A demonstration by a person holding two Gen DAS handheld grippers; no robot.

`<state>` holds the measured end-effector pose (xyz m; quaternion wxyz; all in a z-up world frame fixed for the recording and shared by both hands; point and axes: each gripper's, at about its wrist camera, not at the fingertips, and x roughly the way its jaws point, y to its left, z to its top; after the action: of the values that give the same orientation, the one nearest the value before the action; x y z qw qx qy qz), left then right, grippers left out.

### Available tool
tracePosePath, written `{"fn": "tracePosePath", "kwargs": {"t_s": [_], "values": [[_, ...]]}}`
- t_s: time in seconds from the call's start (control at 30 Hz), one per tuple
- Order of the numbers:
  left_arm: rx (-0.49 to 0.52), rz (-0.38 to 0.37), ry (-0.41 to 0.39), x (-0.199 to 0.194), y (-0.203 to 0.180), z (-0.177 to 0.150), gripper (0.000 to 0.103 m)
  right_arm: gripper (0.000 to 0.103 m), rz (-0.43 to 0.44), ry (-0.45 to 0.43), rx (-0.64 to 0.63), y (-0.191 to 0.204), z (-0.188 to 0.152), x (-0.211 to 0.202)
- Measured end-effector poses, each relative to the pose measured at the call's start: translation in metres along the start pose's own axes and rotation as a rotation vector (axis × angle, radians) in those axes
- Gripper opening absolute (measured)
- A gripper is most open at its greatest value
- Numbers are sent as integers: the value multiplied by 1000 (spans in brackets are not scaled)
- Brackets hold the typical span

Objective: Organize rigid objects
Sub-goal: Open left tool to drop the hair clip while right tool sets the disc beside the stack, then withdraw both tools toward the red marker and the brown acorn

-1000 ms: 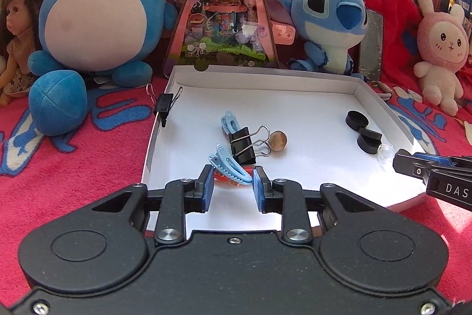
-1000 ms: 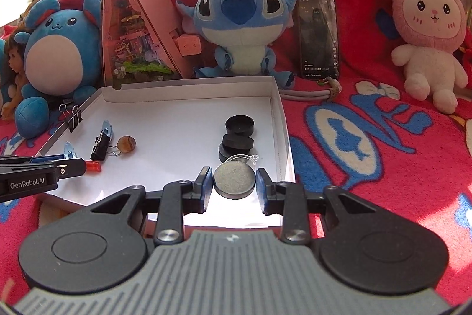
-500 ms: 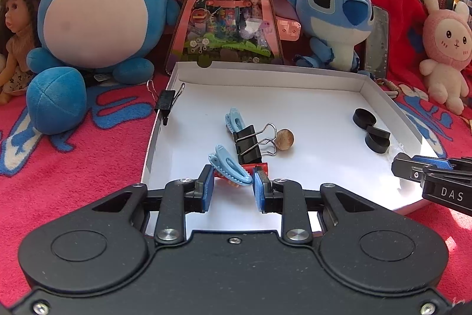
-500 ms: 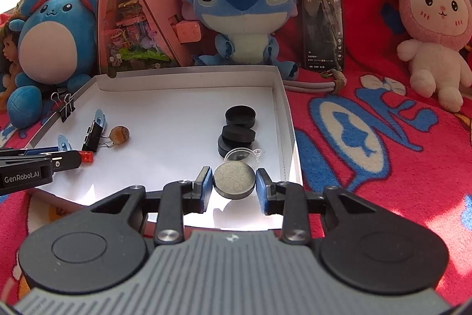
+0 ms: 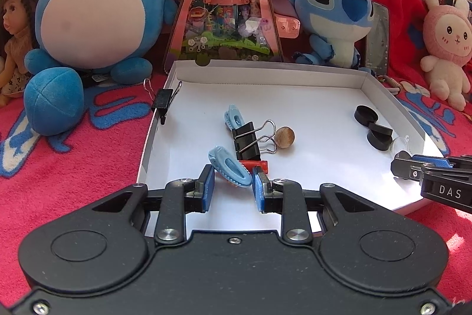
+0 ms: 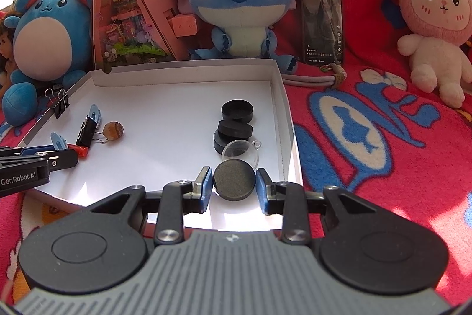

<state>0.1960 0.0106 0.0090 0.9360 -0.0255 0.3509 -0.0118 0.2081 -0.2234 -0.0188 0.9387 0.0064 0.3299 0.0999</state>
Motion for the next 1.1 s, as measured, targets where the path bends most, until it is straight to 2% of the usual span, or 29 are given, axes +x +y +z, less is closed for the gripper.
{"fn": "tracePosePath", "kwargs": {"t_s": [0.33,0.5,0.57,0.8,1.1], "values": [[-4,-12,-5,-8,1,1,27,42,15,-4,3,-1,0,-4],[11,-17,-13,-15,-2,0,37,47,21,-13,-2,0,0,-9],[19,-19,-15,-18,-3,0,39,55,26,-17,-1,0,0,-11],[40,-28,-28,-31,-7,-4,54,61,39,-43,-23,5,-2,-24],[62,-55,-51,-55,-12,-11,65,67,65,-72,-61,10,-10,-45]]}}
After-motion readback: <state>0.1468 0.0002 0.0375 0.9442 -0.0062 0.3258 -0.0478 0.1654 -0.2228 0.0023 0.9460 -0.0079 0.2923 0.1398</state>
